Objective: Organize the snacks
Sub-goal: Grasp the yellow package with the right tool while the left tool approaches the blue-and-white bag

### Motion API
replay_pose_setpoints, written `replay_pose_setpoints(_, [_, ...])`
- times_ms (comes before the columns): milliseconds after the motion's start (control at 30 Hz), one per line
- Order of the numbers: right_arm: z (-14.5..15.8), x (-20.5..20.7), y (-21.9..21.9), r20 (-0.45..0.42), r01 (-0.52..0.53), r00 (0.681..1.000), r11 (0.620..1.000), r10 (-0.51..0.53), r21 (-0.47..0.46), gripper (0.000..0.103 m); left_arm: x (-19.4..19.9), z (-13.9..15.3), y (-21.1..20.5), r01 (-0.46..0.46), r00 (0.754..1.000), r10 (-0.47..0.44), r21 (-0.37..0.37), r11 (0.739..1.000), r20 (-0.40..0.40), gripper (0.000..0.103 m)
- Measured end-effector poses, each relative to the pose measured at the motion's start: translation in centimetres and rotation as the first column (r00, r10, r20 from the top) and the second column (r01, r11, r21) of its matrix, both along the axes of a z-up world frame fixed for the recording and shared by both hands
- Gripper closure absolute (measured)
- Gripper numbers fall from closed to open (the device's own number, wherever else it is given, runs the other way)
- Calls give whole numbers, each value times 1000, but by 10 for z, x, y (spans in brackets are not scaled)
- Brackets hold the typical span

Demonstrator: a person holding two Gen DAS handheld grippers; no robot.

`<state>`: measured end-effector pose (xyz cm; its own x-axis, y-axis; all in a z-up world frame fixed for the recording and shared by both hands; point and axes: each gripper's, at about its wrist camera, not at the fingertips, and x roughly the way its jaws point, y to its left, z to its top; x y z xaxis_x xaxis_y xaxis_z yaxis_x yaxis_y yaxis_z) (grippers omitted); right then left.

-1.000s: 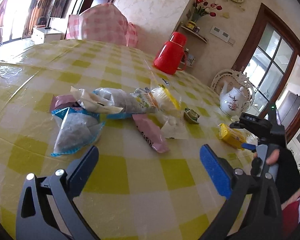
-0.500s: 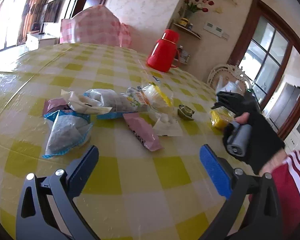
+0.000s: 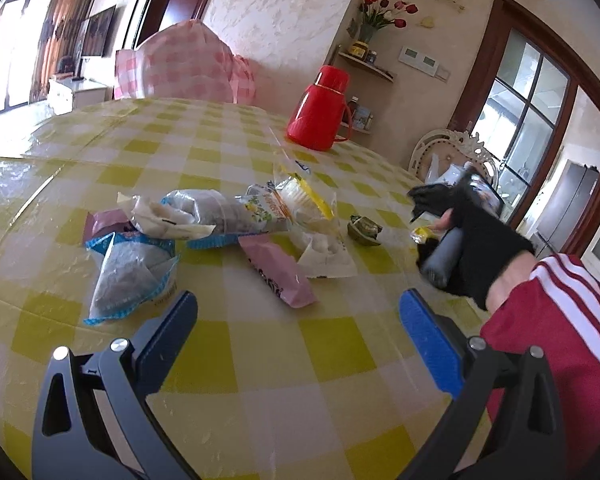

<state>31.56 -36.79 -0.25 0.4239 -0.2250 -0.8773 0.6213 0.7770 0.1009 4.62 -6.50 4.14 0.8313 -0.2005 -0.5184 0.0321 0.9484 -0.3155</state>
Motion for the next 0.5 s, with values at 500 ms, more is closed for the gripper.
replay_pose_setpoints(500, [20,-205,88,174,-527,828,846,534,-86,55,-17,25,36,-126,982,129,-30,992,138,2])
